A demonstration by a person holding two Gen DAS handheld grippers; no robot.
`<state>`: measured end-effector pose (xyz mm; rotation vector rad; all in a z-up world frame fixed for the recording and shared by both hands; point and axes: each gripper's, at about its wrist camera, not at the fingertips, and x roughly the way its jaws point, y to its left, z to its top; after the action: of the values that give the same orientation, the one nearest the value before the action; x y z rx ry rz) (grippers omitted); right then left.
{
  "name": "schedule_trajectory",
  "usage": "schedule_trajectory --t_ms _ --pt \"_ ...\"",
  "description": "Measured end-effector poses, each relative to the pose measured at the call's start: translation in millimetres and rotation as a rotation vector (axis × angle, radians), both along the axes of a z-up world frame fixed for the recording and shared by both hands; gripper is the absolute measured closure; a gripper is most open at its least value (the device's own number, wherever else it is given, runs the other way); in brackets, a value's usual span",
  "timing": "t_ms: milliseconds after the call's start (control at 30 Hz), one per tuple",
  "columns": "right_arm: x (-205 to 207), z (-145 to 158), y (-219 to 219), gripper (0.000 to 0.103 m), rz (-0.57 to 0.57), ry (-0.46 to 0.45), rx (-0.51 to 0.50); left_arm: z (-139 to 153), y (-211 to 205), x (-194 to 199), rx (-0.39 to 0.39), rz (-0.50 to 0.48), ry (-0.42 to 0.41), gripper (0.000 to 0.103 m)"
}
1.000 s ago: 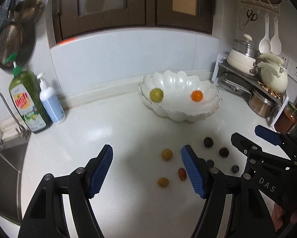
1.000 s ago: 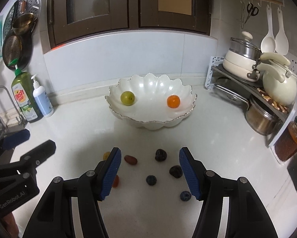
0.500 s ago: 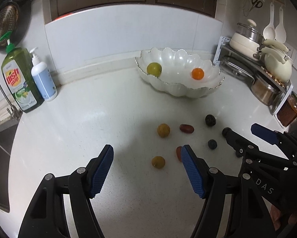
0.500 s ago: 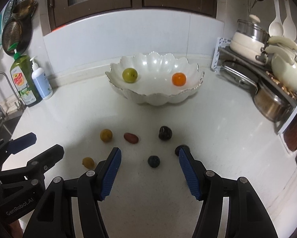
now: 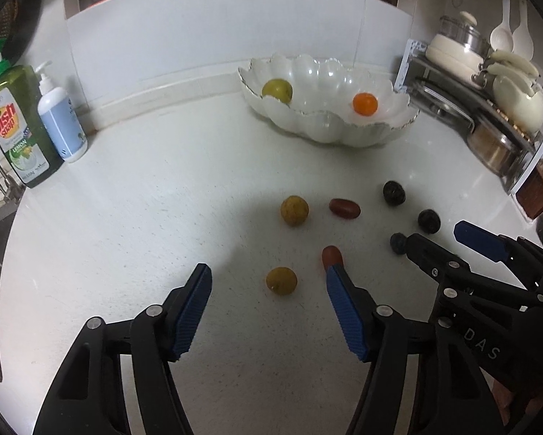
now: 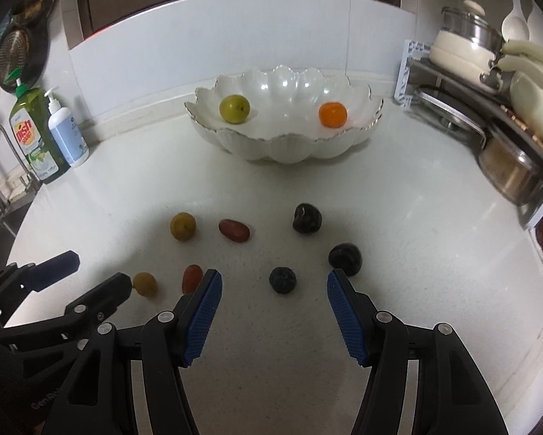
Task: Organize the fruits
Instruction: 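Close the left gripper on a small yellow plum while the right gripper closes on a dark plum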
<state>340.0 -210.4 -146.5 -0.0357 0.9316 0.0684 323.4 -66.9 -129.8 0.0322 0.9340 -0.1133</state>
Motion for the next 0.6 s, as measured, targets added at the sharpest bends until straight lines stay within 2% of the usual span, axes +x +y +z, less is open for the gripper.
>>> schedule_trajectory --t_ms 200,600 --pt "8 -15 -2 0.042 -0.006 0.036 -0.006 -14 0 8 -0.009 -0.001 0.037 0.043" --pt "18 -26 -4 0.043 -0.001 0.048 -0.011 -29 -6 14 -0.012 -0.008 0.069 0.05"
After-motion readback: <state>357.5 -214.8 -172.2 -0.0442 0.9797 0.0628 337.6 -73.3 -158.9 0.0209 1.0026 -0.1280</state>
